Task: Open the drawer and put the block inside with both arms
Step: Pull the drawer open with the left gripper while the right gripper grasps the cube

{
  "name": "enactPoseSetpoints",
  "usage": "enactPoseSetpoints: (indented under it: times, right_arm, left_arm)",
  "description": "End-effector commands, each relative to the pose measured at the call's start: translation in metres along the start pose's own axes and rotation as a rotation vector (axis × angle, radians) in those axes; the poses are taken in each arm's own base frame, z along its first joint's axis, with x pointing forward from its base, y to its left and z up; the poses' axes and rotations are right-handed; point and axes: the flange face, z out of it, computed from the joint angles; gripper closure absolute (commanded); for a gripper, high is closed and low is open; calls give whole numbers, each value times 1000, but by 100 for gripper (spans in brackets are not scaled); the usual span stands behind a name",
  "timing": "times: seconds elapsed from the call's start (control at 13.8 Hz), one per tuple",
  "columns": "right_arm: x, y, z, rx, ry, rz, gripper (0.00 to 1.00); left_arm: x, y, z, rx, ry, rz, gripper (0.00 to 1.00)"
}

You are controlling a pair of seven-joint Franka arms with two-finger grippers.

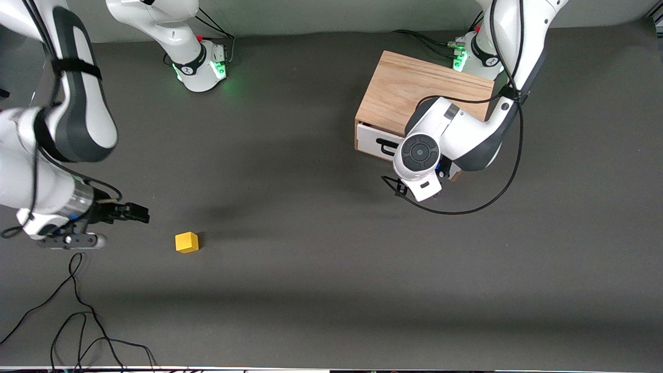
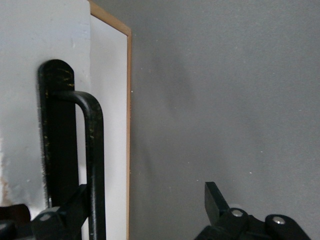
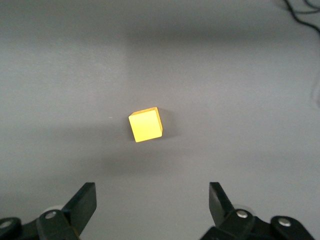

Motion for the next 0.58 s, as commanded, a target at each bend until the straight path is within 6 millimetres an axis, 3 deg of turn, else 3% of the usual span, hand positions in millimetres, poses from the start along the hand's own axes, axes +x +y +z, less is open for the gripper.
enactPoseSetpoints:
  times: [0.0,0.22,0.51]
  right_arm:
    - [8,-3,10,8,7,-4,0]
    - [16,-13,29,7,30,-18,0]
    - [30,-33,74,-1,62,-60,0]
  left_arm:
    - [0,28,-11,-59,-4,-10,0]
    - [4,55,-18,-98,-8,-3,0]
    - [9,80,-25,-147,10,6,0]
